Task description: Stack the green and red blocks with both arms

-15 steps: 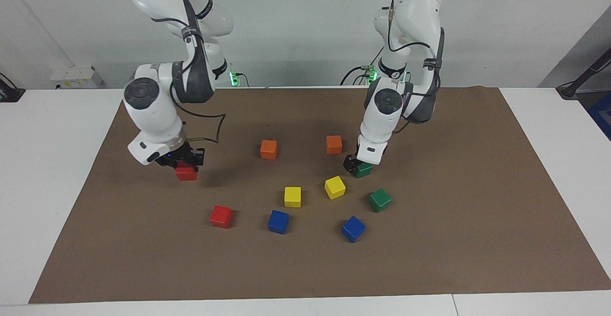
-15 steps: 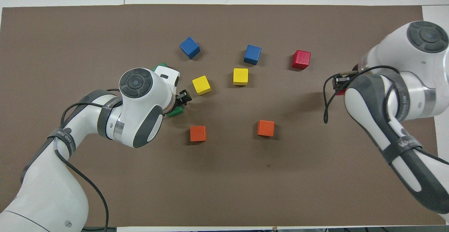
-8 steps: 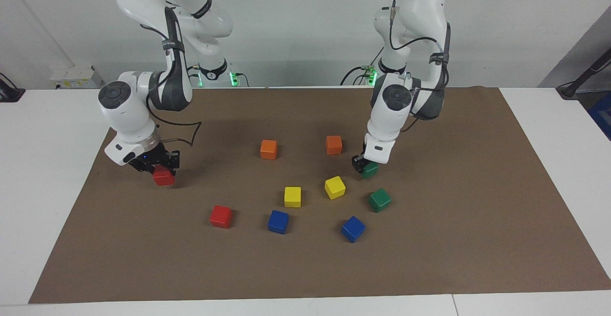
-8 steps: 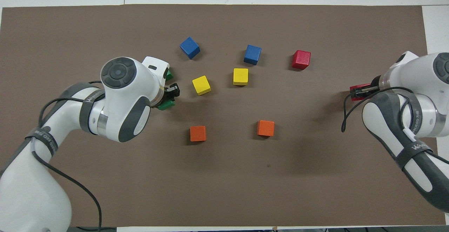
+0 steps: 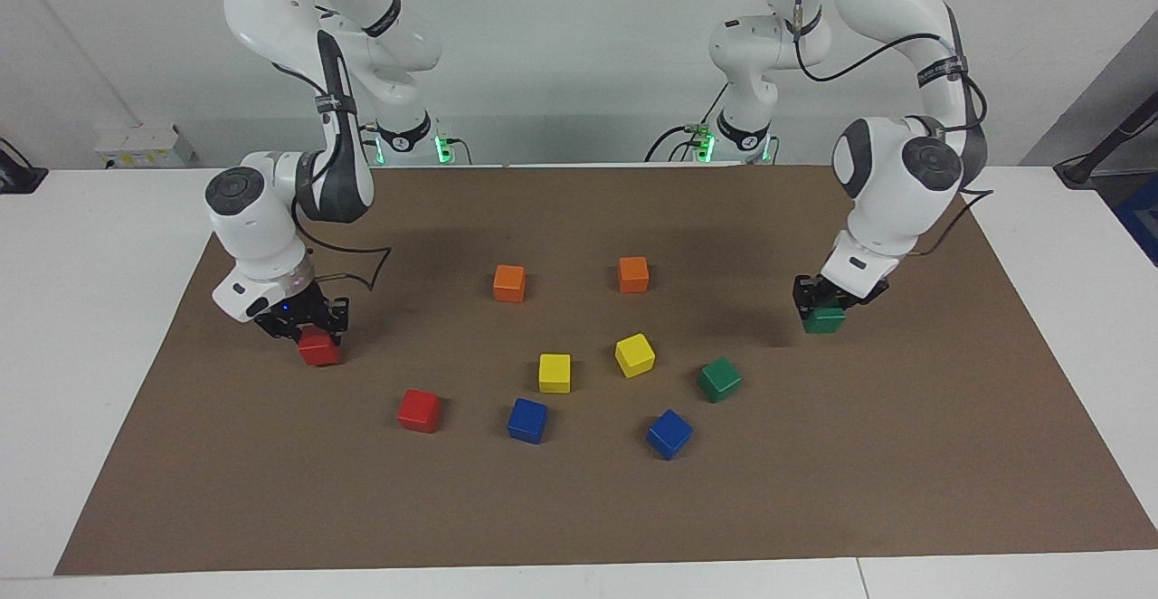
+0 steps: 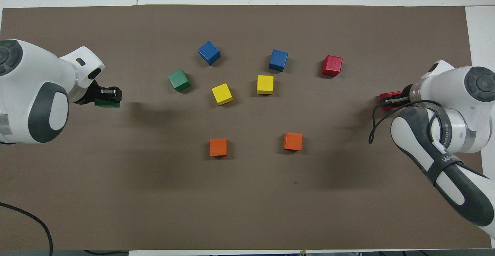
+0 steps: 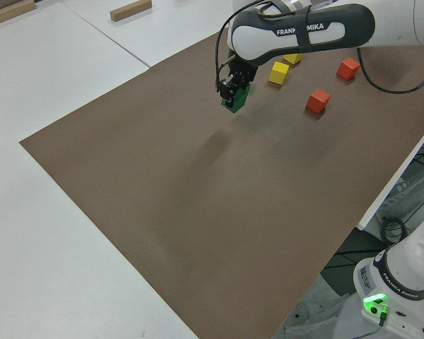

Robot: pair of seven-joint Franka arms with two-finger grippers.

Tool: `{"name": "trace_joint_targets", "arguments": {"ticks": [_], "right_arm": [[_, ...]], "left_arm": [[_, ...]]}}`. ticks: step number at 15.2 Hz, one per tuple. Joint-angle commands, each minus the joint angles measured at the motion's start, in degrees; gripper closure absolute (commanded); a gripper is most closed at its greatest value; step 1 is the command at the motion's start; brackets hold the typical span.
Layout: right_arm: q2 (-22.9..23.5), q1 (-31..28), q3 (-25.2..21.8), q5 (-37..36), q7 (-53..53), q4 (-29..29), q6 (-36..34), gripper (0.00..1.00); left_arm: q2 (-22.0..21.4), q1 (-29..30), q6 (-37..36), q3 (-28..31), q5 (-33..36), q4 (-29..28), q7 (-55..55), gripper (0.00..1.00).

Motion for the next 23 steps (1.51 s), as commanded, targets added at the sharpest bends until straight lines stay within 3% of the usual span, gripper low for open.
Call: {"name": "trace_joint_targets", "arguments": {"ticks": [1,4,5,7,8,9,10,13,18,19,21,23], "right_arm": [[0.3,-1.3,0.8,-0.9,-1.2,-0.3,1.5,1.0],[0.4,-1.3,0.8,-0.9,-0.9,-0.3,2.0,1.0],[0.5,-1.3,0.8,-0.9,-0.6,-0.3,2.0,0.94],[0.4,-1.3,0.8,-0.8,-0.4,-0.3,2.0,0.61],[0.5,-1.3,0.8,-0.8,-0.3,-0.3,2.0,0.58],[0.5,-1.3,0.8,-0.7,-0.2,-0.3,2.1,0.35],[0.5,-1.4,0.7,-0.7,-0.3,-0.3,2.3,0.0],[0.5,-0.9,0.7,-0.7,-0.2,1.1,0.8,0.0],[1.4,4.1,0.6,-1.7,5.6,16.5,-19.7,0.0],[2.6,5.5,0.7,-3.1,9.0,19.3,-21.2,0.0],[3.9,9.3,0.7,-4.0,16.8,21.3,-21.5,0.0],[6.9,11.5,0.7,-4.0,22.0,25.0,-21.8,0.0]], "left_arm": [[4.7,1.2,1.7,-0.6,3.3,3.7,1.8,1.0],[5.9,4.3,4.9,-0.7,2.6,1.8,0.0,1.0],[6.4,4.7,4.9,-0.7,2.5,1.8,-0.6,1.0],[7.1,4.9,4.9,-0.8,2.6,1.7,-0.3,1.0],[7.5,4.9,5.1,-0.8,2.6,1.5,-0.3,1.0],[7.8,4.9,5.3,-0.8,2.5,1.2,-0.5,1.0],[7.8,4.9,5.3,-0.8,1.6,1.2,-0.6,1.0],[7.7,5.5,6.4,-0.7,-0.3,-0.2,-0.7,1.0],[7.7,6.1,7.2,-0.8,-0.3,-1.8,-0.8,1.0],[7.7,6.1,7.3,-0.8,-0.3,-2.1,-0.8,0.84],[7.7,6.1,7.5,-0.7,-0.3,-2.1,-0.5,0.0],[7.8,6.0,7.1,-0.7,-0.2,-0.6,-0.3,0.0]]}}
